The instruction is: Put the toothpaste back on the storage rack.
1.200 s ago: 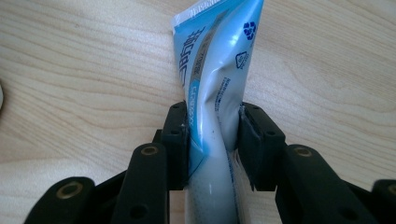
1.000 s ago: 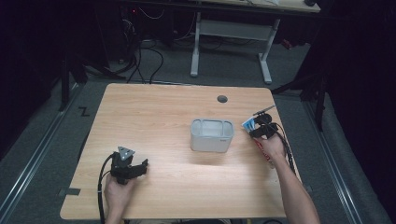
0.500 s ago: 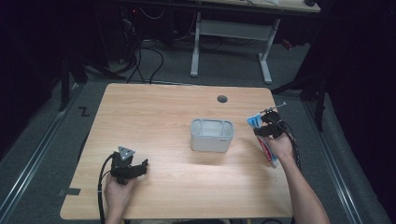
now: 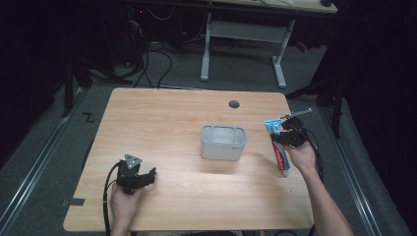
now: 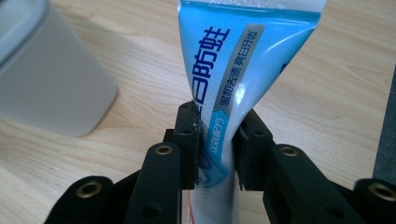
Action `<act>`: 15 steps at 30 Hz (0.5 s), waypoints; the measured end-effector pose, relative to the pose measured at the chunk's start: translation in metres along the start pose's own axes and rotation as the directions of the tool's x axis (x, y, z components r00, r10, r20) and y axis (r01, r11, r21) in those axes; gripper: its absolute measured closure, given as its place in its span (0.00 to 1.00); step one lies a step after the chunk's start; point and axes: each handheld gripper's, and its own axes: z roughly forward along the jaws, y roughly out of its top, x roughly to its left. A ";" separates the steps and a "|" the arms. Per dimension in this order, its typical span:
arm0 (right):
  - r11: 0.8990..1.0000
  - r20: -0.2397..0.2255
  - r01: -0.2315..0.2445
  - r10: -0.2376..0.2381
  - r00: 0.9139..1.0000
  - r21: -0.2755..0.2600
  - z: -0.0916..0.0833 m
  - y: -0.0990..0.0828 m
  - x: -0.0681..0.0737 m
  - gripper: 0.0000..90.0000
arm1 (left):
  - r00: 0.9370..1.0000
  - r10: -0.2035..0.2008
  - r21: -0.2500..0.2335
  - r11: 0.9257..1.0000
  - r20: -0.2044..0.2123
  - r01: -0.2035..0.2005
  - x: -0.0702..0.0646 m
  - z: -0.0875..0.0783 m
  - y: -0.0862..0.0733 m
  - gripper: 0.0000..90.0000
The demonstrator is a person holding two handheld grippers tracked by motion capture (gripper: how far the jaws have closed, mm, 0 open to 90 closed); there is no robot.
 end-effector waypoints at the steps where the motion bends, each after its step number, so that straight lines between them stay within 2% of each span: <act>1: 1.000 -0.009 0.000 0.000 1.000 -0.019 -0.005 -0.001 0.001 0.82 | 1.000 0.000 0.001 1.000 0.000 0.000 0.000 0.000 0.000 0.27; 7: 0.998 -0.034 0.001 -0.003 0.999 -0.070 -0.019 -0.002 0.005 0.82 | 1.000 0.000 0.002 1.000 0.001 0.000 0.000 0.000 0.000 0.27; 12: 0.991 -0.071 0.002 -0.012 0.997 -0.132 -0.033 -0.005 0.008 0.82 | 1.000 0.001 0.002 1.000 0.001 -0.001 0.000 0.000 0.000 0.27; 15: 0.989 -0.086 0.005 -0.018 0.996 -0.148 -0.038 -0.006 0.009 0.83 | 1.000 0.001 0.002 1.000 0.000 -0.001 0.000 0.000 0.000 0.27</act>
